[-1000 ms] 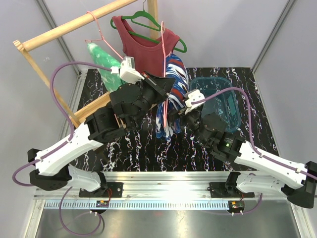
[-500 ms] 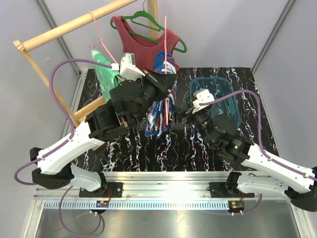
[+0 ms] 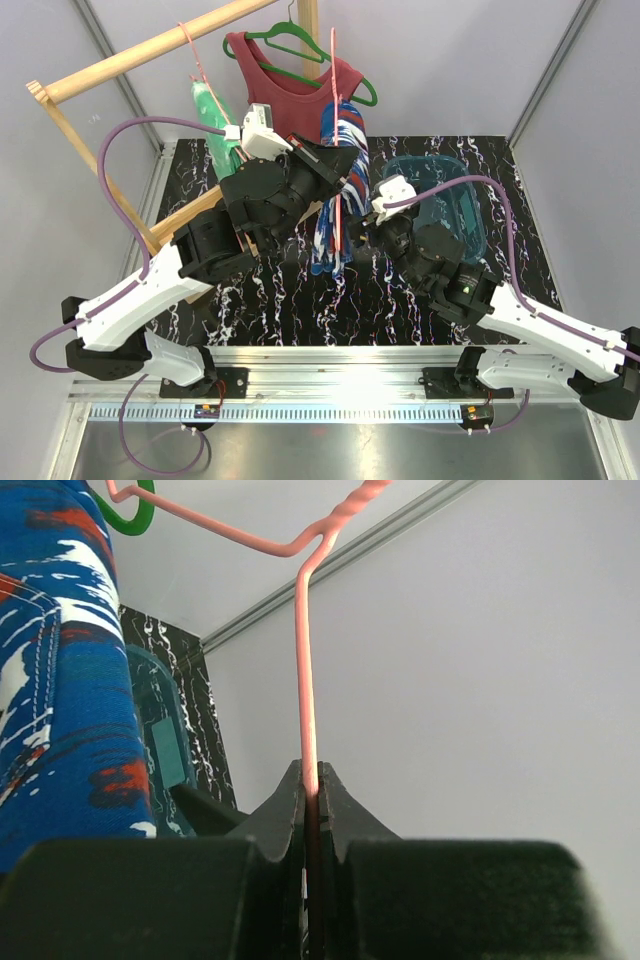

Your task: Remove the trousers from the hanger

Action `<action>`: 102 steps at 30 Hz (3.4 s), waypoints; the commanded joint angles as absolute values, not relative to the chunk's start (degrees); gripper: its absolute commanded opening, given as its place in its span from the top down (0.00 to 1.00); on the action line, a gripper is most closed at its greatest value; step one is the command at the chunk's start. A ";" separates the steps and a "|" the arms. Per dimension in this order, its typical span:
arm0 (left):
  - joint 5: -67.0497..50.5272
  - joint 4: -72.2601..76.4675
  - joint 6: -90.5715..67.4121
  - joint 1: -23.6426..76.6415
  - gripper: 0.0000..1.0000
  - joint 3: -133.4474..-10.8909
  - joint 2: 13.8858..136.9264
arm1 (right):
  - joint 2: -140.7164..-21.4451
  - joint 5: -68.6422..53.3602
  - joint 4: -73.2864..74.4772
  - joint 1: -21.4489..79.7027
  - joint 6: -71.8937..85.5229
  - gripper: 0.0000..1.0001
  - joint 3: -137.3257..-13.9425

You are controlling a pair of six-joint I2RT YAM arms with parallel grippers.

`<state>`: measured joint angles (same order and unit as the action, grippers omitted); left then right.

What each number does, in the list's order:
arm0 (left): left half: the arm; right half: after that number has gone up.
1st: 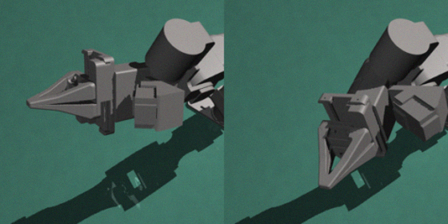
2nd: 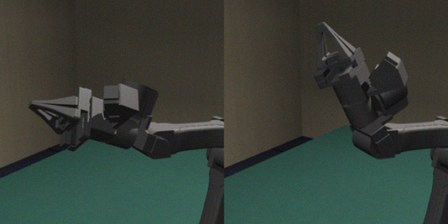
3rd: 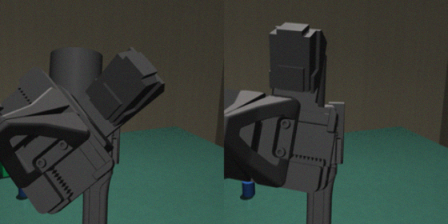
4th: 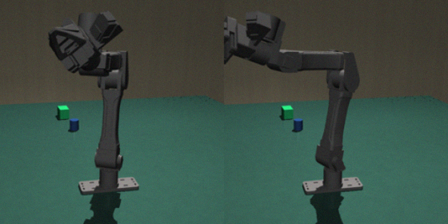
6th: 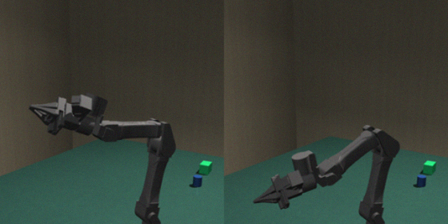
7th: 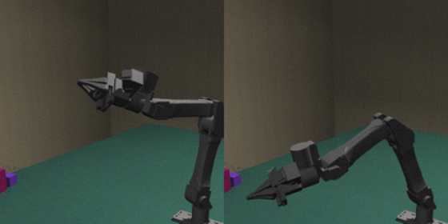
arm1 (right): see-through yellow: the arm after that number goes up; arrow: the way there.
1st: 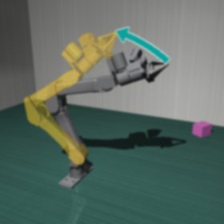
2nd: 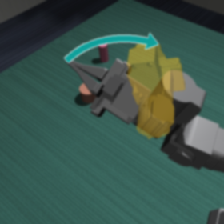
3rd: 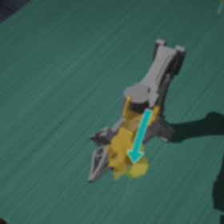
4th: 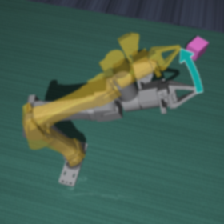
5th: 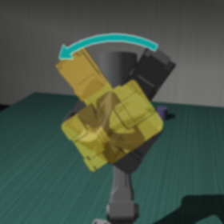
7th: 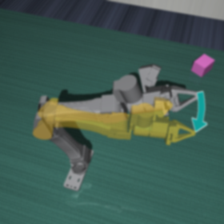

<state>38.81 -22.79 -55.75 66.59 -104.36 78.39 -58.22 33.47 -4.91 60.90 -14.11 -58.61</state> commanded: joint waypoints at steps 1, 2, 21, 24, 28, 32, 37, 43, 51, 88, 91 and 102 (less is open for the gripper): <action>40.69 -12.39 -55.37 67.06 1.00 -109.42 77.08 | -58.62 38.92 -8.09 61.26 -18.62 0.07 -61.52; 40.78 -12.48 -55.37 66.97 1.00 -109.51 77.08 | -58.62 39.63 -8.61 61.26 -20.11 0.08 -61.35; 35.60 -17.74 -56.69 67.32 1.00 -114.16 79.97 | -61.35 33.67 -16.87 60.56 -28.91 0.23 -63.45; 31.56 -20.90 -55.99 67.50 1.00 -116.89 80.94 | -59.60 30.51 -18.28 59.24 -33.21 0.28 -63.02; 28.13 -24.16 -53.71 67.59 1.00 -119.96 82.09 | -56.34 17.77 -15.58 56.96 -34.80 0.27 -61.26; 25.85 -29.08 -51.33 67.50 1.00 -124.80 83.67 | -57.04 16.17 -9.95 56.34 -34.63 0.22 -64.15; 23.91 -31.99 -48.96 67.06 1.00 -125.33 83.85 | -57.39 13.27 -6.70 56.25 -34.80 0.51 -65.82; 27.06 -35.59 -47.99 66.45 1.00 -124.55 82.71 | -59.33 17.83 -5.16 56.25 -35.77 1.00 -69.26; 38.05 -31.22 -52.20 66.53 1.00 -104.08 70.42 | -61.17 34.16 -15.37 54.06 -36.39 1.00 -71.97; 39.38 -34.89 -56.69 63.73 1.00 -68.39 67.41 | -70.05 47.03 13.43 29.18 -14.42 1.00 -108.45; 39.37 -34.54 -56.78 63.28 1.00 -66.89 68.38 | -69.87 46.58 15.63 29.09 -14.50 1.00 -110.65; 34.98 -32.34 -55.64 58.97 1.00 -68.63 69.26 | -64.86 44.46 19.43 29.09 -11.24 1.00 -108.56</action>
<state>34.92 -33.67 -56.34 58.72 -66.32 69.52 -68.66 40.36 28.18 29.82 -11.97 -106.89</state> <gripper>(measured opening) 0.030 0.073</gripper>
